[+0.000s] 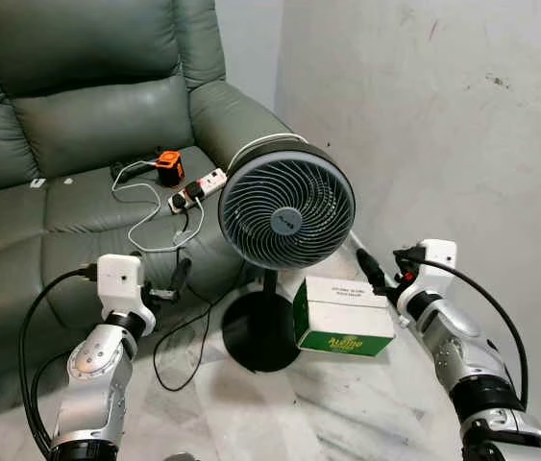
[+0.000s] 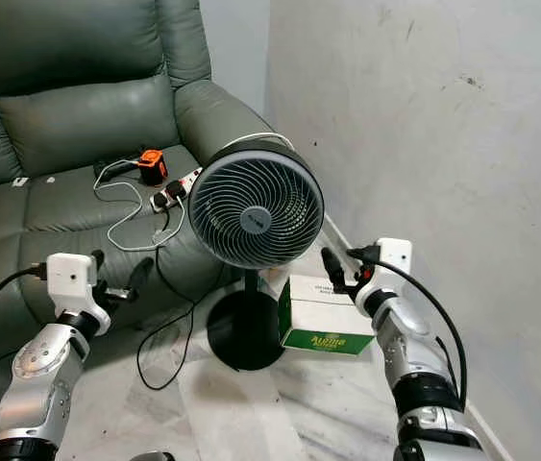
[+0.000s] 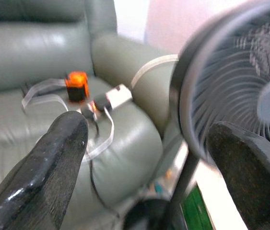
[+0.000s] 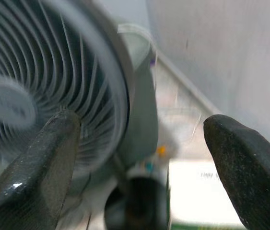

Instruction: Hang keys on a hook

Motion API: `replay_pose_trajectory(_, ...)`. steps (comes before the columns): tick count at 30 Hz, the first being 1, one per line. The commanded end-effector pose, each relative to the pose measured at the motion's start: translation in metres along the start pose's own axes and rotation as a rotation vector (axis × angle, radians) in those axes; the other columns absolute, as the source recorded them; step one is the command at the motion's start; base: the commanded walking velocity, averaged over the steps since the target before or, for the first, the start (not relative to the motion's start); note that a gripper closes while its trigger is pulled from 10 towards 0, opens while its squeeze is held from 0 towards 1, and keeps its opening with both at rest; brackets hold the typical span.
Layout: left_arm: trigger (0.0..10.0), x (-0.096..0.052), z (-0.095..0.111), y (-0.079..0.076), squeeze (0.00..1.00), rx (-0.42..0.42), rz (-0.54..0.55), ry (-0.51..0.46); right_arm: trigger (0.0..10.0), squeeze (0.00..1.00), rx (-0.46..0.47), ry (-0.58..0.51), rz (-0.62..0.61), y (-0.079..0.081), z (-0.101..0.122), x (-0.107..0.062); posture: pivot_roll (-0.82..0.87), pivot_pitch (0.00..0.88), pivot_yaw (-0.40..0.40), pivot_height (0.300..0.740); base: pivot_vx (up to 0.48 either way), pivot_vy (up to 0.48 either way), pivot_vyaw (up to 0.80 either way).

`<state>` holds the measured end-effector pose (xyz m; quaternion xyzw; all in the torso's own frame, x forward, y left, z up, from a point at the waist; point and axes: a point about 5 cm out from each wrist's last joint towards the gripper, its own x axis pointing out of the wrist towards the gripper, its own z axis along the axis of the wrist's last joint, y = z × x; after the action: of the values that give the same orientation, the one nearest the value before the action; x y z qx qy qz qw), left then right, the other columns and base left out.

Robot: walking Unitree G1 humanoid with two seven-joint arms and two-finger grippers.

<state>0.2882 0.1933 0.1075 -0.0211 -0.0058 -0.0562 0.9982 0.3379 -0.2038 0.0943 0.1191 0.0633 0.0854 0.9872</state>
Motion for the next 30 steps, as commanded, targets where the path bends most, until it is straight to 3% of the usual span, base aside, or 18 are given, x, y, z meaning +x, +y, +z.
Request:
replay_pose_trajectory(1, 10.0, 0.001, 0.021, 0.0, 0.0, 0.002, 0.035, -0.077, 10.0, 0.0, -0.065, -0.115, -0.016, 0.0, 0.023, -0.004, 0.1, 0.074, -0.067, 0.74, 0.0, 0.0, 0.0)
replay_pose_trajectory(5, 10.0, -0.003, 0.04, -0.001, 0.0, 0.038, 0.066, -0.157, 10.0, 0.0, -0.058, -0.219, -0.036, 0.005, 0.043, -0.013, 0.1, 0.074, -0.067, 0.74, 0.0, 0.0, 0.0)
replay_pose_trajectory(9, 10.0, -0.014, 0.044, 0.001, 0.0, 0.04, 0.12, -0.181, 10.0, 0.0, -0.033, -0.269, -0.042, 0.014, 0.051, -0.025, 0.09, 0.074, -0.062, 0.74, 0.0, 0.0, 0.0)
replay_pose_trajectory(12, 10.0, -0.023, 0.038, 0.001, 0.0, 0.032, 0.148, -0.156, 10.0, 0.0, -0.029, -0.256, -0.055, 0.019, 0.046, -0.033, 0.09, 0.076, -0.06, 0.74, 0.0, 0.0, 0.0)
replay_pose_trajectory(20, 10.0, -0.022, 0.035, 0.002, 0.0, 0.057, 0.173, -0.11, 10.0, 0.0, -0.078, -0.186, -0.069, 0.021, 0.038, -0.035, 0.09, 0.073, -0.063, 0.74, 0.0, 0.0, 0.0)
replay_pose_trajectory(24, 10.0, -0.023, 0.025, -0.003, 0.0, -0.012, 0.152, -0.064, 10.0, 0.0, -0.106, -0.147, -0.067, 0.022, 0.033, -0.033, 0.09, 0.073, -0.064, 0.74, 0.0, 0.0, 0.0)
replay_pose_trajectory(25, 10.0, -0.023, 0.024, -0.003, 0.67, -0.018, 0.15, -0.063, 10.0, 0.0, -0.108, -0.143, -0.07, 0.021, 0.032, -0.033, 0.09, 0.073, -0.064, 0.74, 0.0, 0.0, 0.0)
replay_pose_trajectory(27, 10.0, -0.024, 0.022, -0.005, 1.0, -0.016, 0.14, -0.052, 10.0, 0.0, -0.114, -0.124, -0.073, 0.021, 0.03, -0.033, 0.1, 0.073, -0.067, 0.74, 0.0, 0.0, 0.0)
replay_pose_trajectory(29, 10.0, -0.025, 0.021, -0.005, 1.0, -0.025, 0.142, -0.048, 10.0, 0.02, -0.117, -0.119, -0.061, 0.022, 0.029, -0.034, 0.1, 0.073, -0.067, 0.74, 0.0, 0.0, 0.0)
replay_pose_trajectory(30, 10.0, -0.025, 0.021, -0.004, 1.0, -0.027, 0.147, -0.049, 10.0, 1.0, -0.113, -0.114, -0.055, 0.023, 0.028, -0.034, 0.1, 0.073, -0.067, 0.74, 0.0, 0.0, 0.0)
